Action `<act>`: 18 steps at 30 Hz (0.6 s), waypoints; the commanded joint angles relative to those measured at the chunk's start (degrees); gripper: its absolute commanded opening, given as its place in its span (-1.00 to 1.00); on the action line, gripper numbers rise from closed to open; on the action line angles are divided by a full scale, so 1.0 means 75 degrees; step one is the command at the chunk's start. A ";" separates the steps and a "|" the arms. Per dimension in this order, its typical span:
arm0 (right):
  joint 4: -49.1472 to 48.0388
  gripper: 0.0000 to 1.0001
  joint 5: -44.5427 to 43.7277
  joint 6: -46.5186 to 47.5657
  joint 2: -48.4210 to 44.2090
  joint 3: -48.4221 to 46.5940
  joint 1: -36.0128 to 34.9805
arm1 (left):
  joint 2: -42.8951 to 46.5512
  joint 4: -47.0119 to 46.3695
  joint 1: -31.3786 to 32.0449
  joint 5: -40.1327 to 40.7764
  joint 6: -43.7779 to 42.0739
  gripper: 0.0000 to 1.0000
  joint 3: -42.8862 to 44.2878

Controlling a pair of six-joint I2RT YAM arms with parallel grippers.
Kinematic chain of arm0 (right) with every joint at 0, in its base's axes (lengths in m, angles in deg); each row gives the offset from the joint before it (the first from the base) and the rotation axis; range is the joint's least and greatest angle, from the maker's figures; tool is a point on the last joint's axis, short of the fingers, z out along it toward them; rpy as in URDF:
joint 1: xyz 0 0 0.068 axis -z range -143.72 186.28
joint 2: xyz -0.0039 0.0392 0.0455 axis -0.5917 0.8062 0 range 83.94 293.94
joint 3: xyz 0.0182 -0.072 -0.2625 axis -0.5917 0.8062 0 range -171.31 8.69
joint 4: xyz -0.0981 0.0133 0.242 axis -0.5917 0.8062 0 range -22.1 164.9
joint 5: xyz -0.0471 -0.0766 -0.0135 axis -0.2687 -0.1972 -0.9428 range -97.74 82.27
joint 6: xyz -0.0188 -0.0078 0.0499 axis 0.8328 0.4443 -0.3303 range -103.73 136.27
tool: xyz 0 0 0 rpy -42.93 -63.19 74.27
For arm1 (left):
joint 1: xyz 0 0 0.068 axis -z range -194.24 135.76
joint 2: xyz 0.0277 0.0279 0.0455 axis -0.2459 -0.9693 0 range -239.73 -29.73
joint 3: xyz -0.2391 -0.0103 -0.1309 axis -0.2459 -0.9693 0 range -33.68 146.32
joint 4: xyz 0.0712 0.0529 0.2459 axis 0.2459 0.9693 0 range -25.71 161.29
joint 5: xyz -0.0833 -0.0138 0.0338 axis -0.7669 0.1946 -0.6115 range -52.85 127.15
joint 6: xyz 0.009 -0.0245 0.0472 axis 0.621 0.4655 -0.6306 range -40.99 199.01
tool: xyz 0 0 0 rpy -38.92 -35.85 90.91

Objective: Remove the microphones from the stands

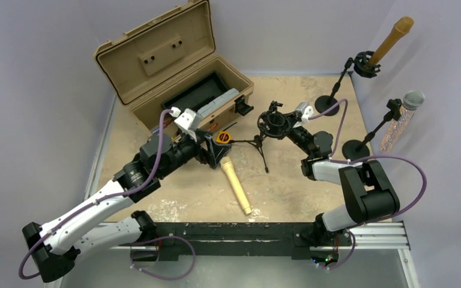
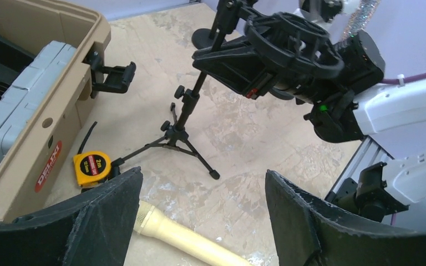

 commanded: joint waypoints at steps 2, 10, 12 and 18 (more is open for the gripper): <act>0.0032 -1.00 0.0686 0.0404 -0.0091 -0.0275 -0.0144 | -0.0946 -0.0313 -0.1094 -0.1556 0.1666 0.53 0.0550; 0.0735 -1.00 0.0290 0.0592 -0.0322 -0.0360 -0.0176 | -0.3217 0.0258 -0.2004 -0.3309 0.3774 0.32 0.2046; 0.0855 -1.00 0.0195 0.0602 -0.0502 -0.0250 -0.0178 | -0.3748 0.0400 -0.2003 -0.3320 0.4460 0.27 0.2309; 0.0988 -1.00 -0.0139 0.0598 -0.1081 0.0074 -0.0178 | -0.5077 0.0101 -0.1870 -0.2915 0.7051 0.11 0.2506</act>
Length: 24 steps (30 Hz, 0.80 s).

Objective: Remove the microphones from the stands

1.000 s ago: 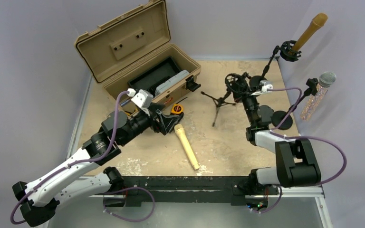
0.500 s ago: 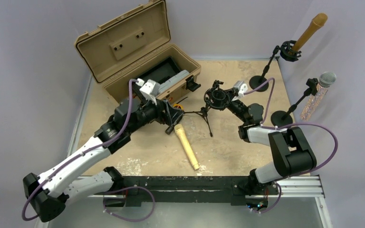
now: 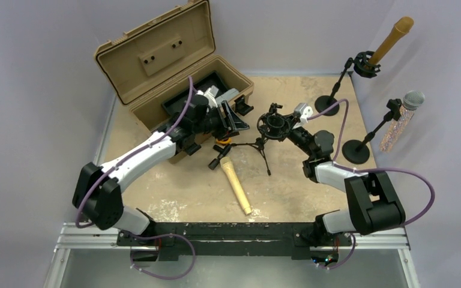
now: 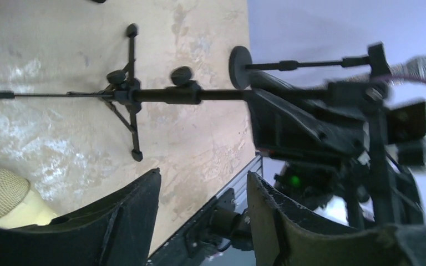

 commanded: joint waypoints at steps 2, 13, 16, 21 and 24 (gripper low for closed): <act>-0.0157 -1.00 -0.0350 0.0098 -0.0606 0.0201 -0.0035 | -0.0918 0.0238 0.0282 0.0616 0.2280 0.10 0.0644; -0.0532 -1.00 -0.0303 -0.0038 -0.0726 0.0395 -0.0029 | -0.2461 -0.0381 0.0927 0.1357 0.3133 0.00 0.1452; -0.0718 -1.00 -0.0191 -0.0140 -0.0618 0.0424 -0.0034 | -0.2618 -0.0366 0.0952 0.1500 0.3243 0.00 0.1432; -0.0706 -1.00 -0.0195 -0.0168 -0.0562 0.0387 -0.0026 | -0.2790 -0.1050 0.0973 0.1840 0.3076 -0.15 0.1320; -0.0732 -1.00 -0.0241 -0.0170 -0.0656 0.0443 -0.0026 | -0.2872 -0.1656 0.0964 0.1934 0.3096 -0.18 0.1091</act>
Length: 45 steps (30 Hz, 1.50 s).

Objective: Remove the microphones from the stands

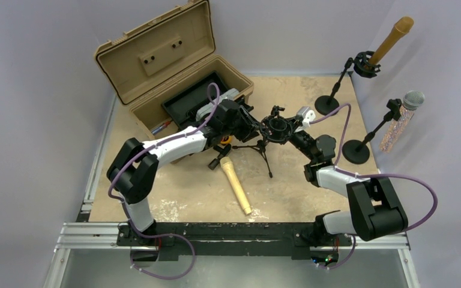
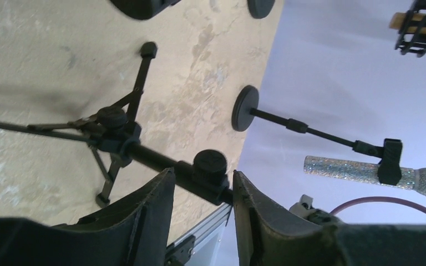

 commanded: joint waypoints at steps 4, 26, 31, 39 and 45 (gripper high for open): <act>-0.0759 -1.00 -0.0099 -0.0144 -0.0227 0.0033 -0.0024 | 0.0005 -0.1602 0.0000 0.0714 0.0006 -0.04 -0.0322; -0.0550 -1.00 -0.0654 0.0248 -0.0435 0.0031 -0.0418 | -0.0712 0.0258 0.0217 -0.0054 0.0833 -1.00 0.0572; -0.0416 -1.00 -0.1048 0.0493 -0.0683 0.0051 -0.0705 | -0.1096 0.3930 0.0265 -0.0154 0.0158 -1.00 0.2570; -0.0315 -1.00 -0.1492 0.0815 -0.0800 0.0035 -0.1175 | -0.2490 0.8557 0.0313 0.0322 -0.0883 -1.00 0.5813; -0.0175 -1.00 -0.1985 0.1052 -0.0879 0.0005 -0.1567 | -0.2626 0.8481 0.0561 0.0568 -0.0631 -1.00 0.5765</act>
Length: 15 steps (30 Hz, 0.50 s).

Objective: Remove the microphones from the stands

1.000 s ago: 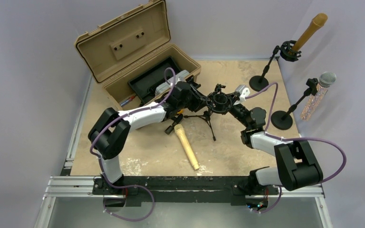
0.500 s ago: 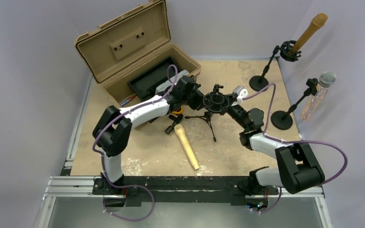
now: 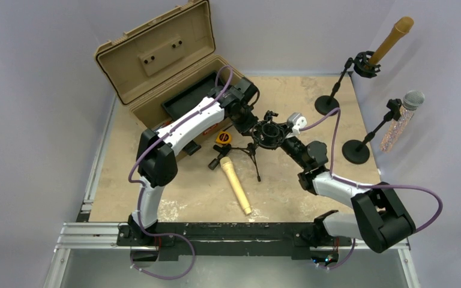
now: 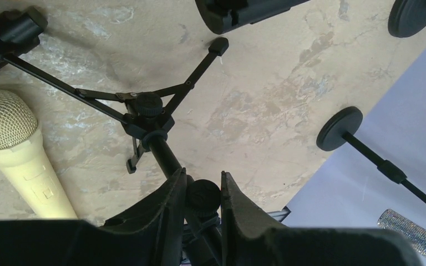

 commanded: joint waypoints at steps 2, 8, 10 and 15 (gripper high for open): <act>-0.0740 -1.00 -0.0449 0.0465 -0.0260 -0.0232 -0.0241 | -0.0369 0.0890 0.0492 -0.0048 -0.0183 -1.00 0.0198; -0.0830 -1.00 -0.0631 0.0438 -0.0560 -0.0076 -0.0257 | 0.0385 -0.0236 0.0449 0.0403 -0.0773 0.05 -0.0577; -0.0918 -1.00 -0.0579 0.0394 -0.0624 -0.0025 -0.0254 | 0.0858 -0.0875 0.0384 0.0406 -0.1058 0.26 -0.1194; -0.0947 -1.00 -0.0401 0.0368 -0.0434 -0.0103 -0.0249 | 0.2573 -0.4214 0.0200 -0.0115 -0.1246 0.69 -0.4019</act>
